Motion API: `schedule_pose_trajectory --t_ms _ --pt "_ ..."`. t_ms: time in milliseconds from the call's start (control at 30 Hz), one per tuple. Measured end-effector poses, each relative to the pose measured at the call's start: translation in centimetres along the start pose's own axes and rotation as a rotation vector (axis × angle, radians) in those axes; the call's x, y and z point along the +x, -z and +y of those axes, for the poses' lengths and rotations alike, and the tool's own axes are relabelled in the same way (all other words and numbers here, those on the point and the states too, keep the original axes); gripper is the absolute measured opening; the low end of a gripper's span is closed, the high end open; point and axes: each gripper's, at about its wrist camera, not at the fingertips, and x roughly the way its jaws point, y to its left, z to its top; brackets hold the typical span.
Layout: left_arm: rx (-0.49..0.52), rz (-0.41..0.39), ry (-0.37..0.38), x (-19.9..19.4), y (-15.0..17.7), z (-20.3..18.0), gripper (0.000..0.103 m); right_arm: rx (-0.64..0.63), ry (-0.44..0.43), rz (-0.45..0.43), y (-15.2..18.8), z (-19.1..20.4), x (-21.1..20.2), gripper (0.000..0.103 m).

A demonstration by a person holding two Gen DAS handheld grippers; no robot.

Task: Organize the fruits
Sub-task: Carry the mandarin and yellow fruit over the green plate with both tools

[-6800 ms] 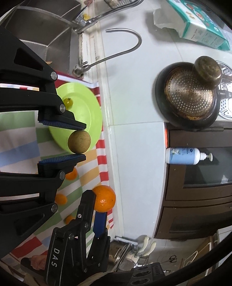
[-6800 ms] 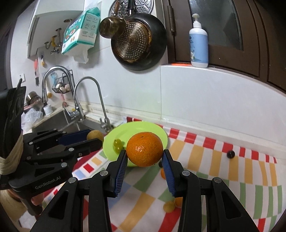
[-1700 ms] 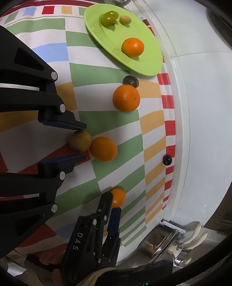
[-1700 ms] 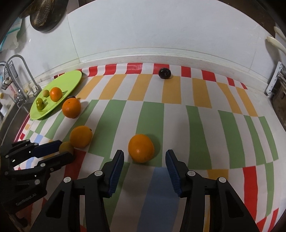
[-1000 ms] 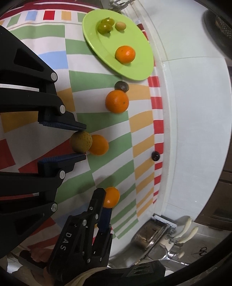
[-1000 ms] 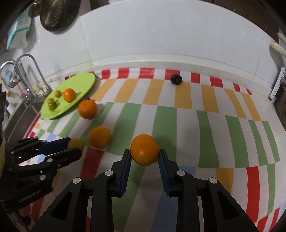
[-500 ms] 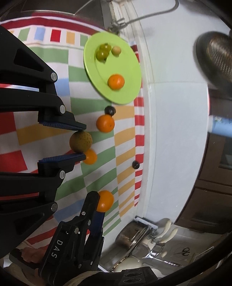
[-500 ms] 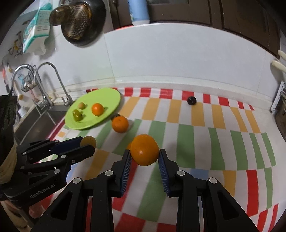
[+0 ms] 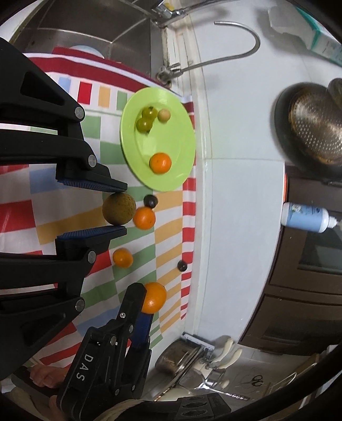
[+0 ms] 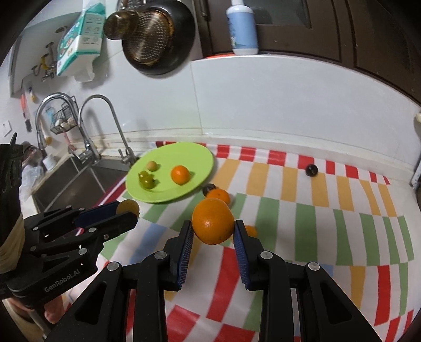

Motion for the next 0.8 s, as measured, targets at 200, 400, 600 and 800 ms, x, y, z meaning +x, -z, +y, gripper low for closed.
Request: schedule_pose_trajectory --t_ms 200,400,600,800 --pt "0.004 -0.031 -0.033 -0.7 -1.2 1.2 0.026 -0.016 -0.022 -0.029 -1.5 1.1 0.2 0.032" --pt "0.018 -0.055 -0.070 -0.7 -2.7 2.3 0.026 -0.031 -0.046 -0.047 -3.3 2.0 0.9 0.032" --pt "0.014 -0.057 -0.076 0.0 -4.2 3.7 0.026 -0.048 -0.075 -0.048 -5.3 2.8 2.2 0.032" --pt "0.010 -0.053 -0.088 1.2 -5.6 5.2 0.026 -0.050 -0.121 -0.010 -7.1 3.5 4.7 0.032"
